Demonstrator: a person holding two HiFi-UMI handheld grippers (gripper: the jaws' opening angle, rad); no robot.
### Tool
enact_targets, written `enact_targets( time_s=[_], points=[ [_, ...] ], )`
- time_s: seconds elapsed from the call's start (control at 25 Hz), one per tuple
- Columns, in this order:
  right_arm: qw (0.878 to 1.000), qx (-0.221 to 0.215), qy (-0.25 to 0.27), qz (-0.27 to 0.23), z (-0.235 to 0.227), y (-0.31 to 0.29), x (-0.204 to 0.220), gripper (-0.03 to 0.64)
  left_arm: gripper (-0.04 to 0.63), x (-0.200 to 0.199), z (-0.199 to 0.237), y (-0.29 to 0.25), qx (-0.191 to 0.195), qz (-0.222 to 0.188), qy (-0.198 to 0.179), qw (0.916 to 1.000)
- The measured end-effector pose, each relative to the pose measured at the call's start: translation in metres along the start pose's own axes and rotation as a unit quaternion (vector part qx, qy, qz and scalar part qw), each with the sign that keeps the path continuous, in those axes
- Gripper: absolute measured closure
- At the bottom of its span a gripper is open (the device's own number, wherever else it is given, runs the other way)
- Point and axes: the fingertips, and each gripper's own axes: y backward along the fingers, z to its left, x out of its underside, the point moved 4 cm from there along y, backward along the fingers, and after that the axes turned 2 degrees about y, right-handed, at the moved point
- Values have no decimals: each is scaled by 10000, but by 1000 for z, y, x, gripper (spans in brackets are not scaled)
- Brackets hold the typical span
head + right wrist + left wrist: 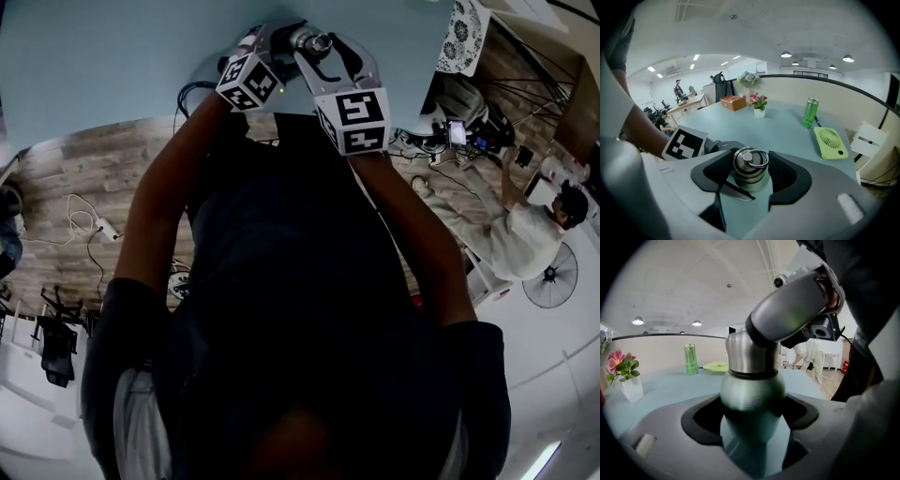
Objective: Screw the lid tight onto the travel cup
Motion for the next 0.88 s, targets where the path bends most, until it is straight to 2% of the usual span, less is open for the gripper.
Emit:
enact_targets(
  time_s=[0.16, 0.24, 0.28, 0.36, 0.4, 0.48, 0.56, 0.6, 0.64, 0.68, 0.76, 0.8, 0.84, 0.88],
  points=[
    [9938, -953, 517, 266, 3, 5, -9, 364, 178, 1, 0, 3, 10, -8, 13, 10000],
    [9800, -1510, 1251, 350, 6, 11, -19, 362, 178, 1, 0, 3, 13, -12, 11, 10000],
    [9668, -1784, 1776, 445, 7, 13, -23, 362, 178, 0, 0, 3, 16, -12, 9, 10000],
    [9258, -2194, 2990, 736, 6, 14, -23, 362, 179, 0, 1, 2, 23, -9, 4, 10000],
    [8991, -2337, 3592, 887, 6, 12, -22, 362, 178, 0, 1, 3, 25, -7, 1, 10000],
    [8371, -2696, 4602, 1219, 8, 9, -19, 361, 178, 0, 0, 3, 24, -7, -3, 10000],
    [7734, -3088, 5310, 1568, 11, 4, -12, 362, 178, 1, 1, 3, 22, -11, 1, 10000],
    [7463, -3209, 5580, 1693, 12, 1, -8, 362, 178, 2, 1, 3, 23, -12, 3, 10000],
    [7247, -3280, 5798, 1764, 13, -2, -5, 362, 179, 3, 1, 3, 25, -14, 5, 10000],
    [7088, -3323, 5960, 1786, 14, -5, -3, 363, 178, 3, 1, 3, 28, -15, 7, 10000],
    [6920, -3408, 6115, 1761, 16, -9, -1, 366, 179, 3, 0, 3, 32, -18, 10, 10000],
    [6905, -3455, 6107, 1755, 17, -10, -1, 380, 178, 2, 0, 3, 33, -20, 11, 10000],
    [6942, -3490, 6043, 1763, 17, -11, -2, 380, 179, 2, 0, 3, 33, -21, 11, 10000],
    [7032, -3504, 5926, 1777, 16, -11, -2, 382, 179, 2, 1, 3, 32, -22, 8, 10000]
  ],
)
